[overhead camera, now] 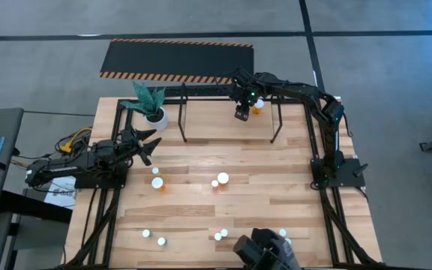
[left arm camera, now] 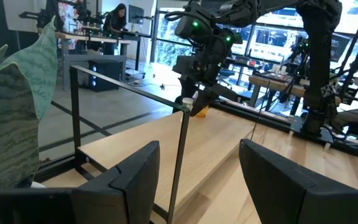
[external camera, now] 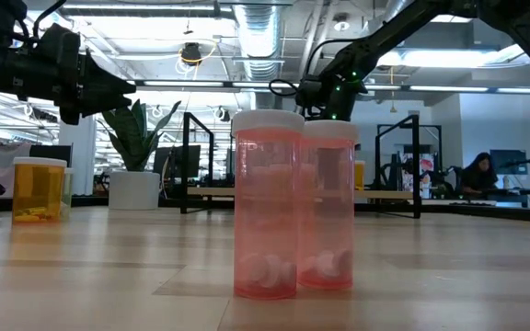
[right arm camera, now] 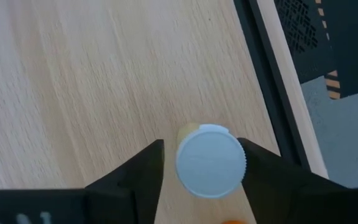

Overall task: Pick and place medicine bottles onto shelf by color
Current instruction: Put the yellow pill bottle on the shelf, then move the blue pill bottle to the top of the table

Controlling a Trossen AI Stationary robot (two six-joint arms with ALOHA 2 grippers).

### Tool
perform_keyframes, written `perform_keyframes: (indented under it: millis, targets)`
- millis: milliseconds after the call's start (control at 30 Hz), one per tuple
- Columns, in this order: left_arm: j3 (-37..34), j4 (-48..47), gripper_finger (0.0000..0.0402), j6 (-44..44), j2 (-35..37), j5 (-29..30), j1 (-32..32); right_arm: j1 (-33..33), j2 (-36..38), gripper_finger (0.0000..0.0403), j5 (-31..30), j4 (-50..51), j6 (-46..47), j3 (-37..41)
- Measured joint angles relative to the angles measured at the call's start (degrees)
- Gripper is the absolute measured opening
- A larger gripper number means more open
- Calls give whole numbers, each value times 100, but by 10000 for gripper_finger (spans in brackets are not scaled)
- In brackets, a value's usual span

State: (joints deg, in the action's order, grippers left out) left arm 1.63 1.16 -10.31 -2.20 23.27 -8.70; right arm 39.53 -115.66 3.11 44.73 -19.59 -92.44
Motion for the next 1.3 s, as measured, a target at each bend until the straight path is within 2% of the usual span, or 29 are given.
perform_keyframes:
  millis: [133, 333, 833, 1133, 1300]
  targets:
    - [0, 1, 208, -2, -1, 1, 1, 0, 21, 243, -4, 68, 144, 0]
    - [0, 0, 208, 0, -1, -1, 0, 12, 28, 246, -38, 252, 363, -73]
    - [0, 1, 208, 0, -1, -1, 1, -59, 33, 246, -352, 1524, 772, -889]
    - [0, -1, 208, 0, -1, -1, 1, -46, 33, 246, -341, 2473, 1270, -1448]
    - [0, -1, 208, 0, 0, -1, -1, -95, 294, 246, -108, 2854, 1538, -1565]
